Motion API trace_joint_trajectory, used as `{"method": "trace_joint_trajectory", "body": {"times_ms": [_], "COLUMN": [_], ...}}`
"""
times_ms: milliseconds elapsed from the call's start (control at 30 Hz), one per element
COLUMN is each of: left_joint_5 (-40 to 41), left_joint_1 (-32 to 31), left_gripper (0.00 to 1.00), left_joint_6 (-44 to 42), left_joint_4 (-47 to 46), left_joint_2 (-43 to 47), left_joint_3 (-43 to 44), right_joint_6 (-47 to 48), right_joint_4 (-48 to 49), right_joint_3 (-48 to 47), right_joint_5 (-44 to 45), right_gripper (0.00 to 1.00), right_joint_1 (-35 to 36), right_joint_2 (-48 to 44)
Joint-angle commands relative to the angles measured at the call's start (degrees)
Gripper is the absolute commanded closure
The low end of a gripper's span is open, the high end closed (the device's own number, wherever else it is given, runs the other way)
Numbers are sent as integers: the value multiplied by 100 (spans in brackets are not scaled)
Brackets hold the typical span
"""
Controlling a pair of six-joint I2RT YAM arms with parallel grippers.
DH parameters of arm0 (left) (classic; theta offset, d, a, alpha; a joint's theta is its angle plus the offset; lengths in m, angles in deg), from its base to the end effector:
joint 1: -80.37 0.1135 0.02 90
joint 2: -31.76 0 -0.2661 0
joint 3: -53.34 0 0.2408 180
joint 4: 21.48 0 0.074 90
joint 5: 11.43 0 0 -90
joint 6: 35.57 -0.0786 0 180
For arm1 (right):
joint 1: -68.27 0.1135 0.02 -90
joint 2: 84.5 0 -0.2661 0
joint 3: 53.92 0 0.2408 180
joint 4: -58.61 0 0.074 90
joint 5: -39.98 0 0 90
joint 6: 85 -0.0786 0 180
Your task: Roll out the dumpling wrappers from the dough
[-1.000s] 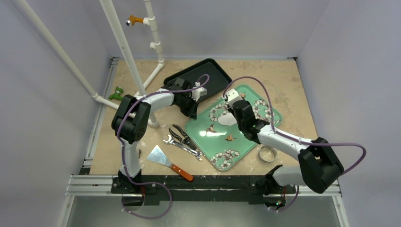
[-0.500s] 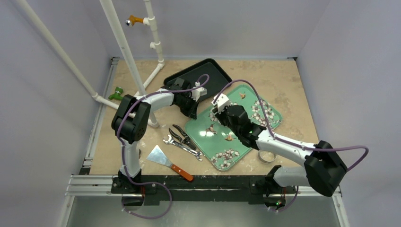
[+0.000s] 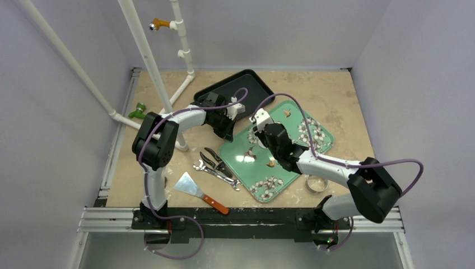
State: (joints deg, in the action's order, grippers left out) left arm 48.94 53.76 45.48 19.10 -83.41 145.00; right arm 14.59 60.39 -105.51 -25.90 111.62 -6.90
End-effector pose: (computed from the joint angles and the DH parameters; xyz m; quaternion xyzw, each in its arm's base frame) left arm 0.3547 -0.2212 0.1303 0.3423 0.8796 -0.2795 0.1759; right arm 0.2490 0.1909 0.2080 -0.2645 0.7857 -0.0137 0.5590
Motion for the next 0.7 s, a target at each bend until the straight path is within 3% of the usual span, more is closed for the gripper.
{"method": "trace_joint_trajectory", "body": {"times_ms": [0,433,667], "left_joint_5": [18,5,1], "left_joint_1": [121,134,143], "left_gripper": [100,100,100], "left_joint_6": [-68,-55,-47], "left_joint_4": [-4,-5,-7], "left_joint_2": [-14,-10,-9], "left_joint_3": [40,38,46], "right_joint_6": [211,270,368], "right_joint_4": [-818,-90,-541], "right_joint_3": [-163,739,277], "right_joint_5": [609,95,161], "right_gripper": [100,100,100], "right_joint_1": [-46,-1075,-1092], "right_joint_2": [398,67,-277]}}
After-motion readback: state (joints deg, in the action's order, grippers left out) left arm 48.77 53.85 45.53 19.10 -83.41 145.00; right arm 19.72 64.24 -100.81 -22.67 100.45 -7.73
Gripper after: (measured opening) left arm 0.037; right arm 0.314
